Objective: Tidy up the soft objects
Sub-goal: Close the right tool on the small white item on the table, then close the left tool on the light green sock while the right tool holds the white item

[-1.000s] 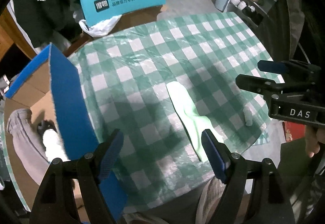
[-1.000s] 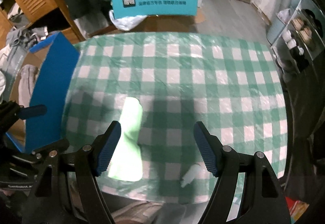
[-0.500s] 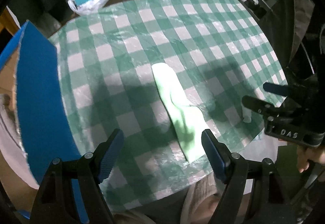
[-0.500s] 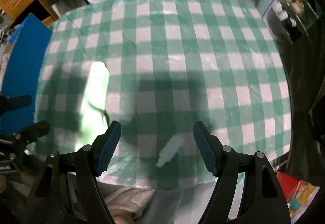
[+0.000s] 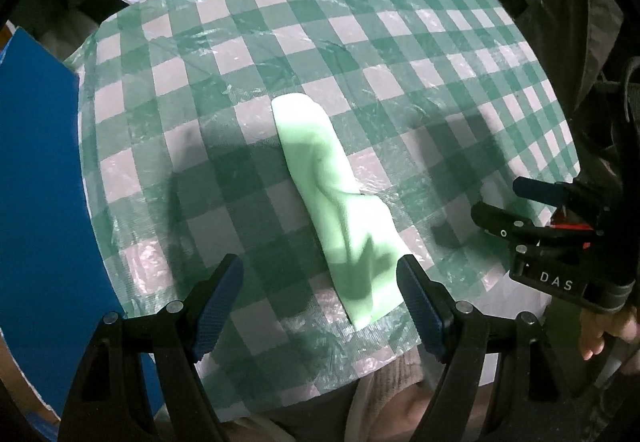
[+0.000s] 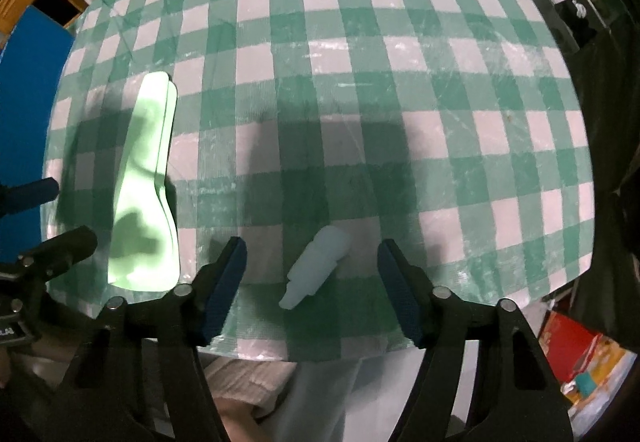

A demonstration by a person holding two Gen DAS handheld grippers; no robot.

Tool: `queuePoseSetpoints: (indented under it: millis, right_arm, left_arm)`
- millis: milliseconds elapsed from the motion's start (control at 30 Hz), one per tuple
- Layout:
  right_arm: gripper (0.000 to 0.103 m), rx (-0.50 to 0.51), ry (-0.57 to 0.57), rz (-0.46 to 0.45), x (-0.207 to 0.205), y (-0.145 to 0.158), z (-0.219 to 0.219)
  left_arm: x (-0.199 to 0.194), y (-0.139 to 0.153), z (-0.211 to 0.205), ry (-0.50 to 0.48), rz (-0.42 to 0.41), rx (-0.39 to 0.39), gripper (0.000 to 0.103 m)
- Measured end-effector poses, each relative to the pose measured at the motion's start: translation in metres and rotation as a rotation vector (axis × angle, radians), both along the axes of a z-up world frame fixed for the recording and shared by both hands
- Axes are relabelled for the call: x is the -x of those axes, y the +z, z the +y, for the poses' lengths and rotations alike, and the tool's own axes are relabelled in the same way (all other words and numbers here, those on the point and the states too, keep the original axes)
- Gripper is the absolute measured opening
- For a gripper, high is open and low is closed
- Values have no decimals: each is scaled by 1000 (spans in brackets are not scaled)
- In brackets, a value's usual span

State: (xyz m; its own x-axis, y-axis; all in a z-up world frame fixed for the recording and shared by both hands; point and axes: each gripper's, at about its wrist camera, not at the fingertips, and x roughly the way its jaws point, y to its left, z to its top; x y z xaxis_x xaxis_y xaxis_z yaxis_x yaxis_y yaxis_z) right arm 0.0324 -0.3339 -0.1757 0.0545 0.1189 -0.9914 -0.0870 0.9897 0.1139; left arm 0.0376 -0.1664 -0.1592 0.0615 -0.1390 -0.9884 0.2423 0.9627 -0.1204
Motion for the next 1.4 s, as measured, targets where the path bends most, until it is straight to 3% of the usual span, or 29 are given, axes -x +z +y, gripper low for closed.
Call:
queuePoseSetpoints:
  millis: [300, 400, 467, 567, 1067, 1400]
  right_arm:
    - [52, -2, 14, 29, 8, -13, -1]
    - [41, 15, 41, 17, 11, -13, 0]
    - [28, 26, 47, 11, 12, -13, 3]
    - [22, 19, 57, 7, 14, -11, 3]
    - [20, -65, 42, -72, -9, -1, 2]
    - [20, -90, 19, -106, -26, 8, 3]
  left_arm:
    - [0, -11, -5, 4, 32, 5, 80]
    - [-1, -11, -6, 8, 34, 6, 80]
    - [-2, -12, -6, 9, 35, 5, 80]
    - [-3, -14, -7, 14, 38, 6, 80]
    - [-16, -29, -16, 47, 49, 13, 80]
    - [-26, -48, -31, 53, 42, -41, 80]
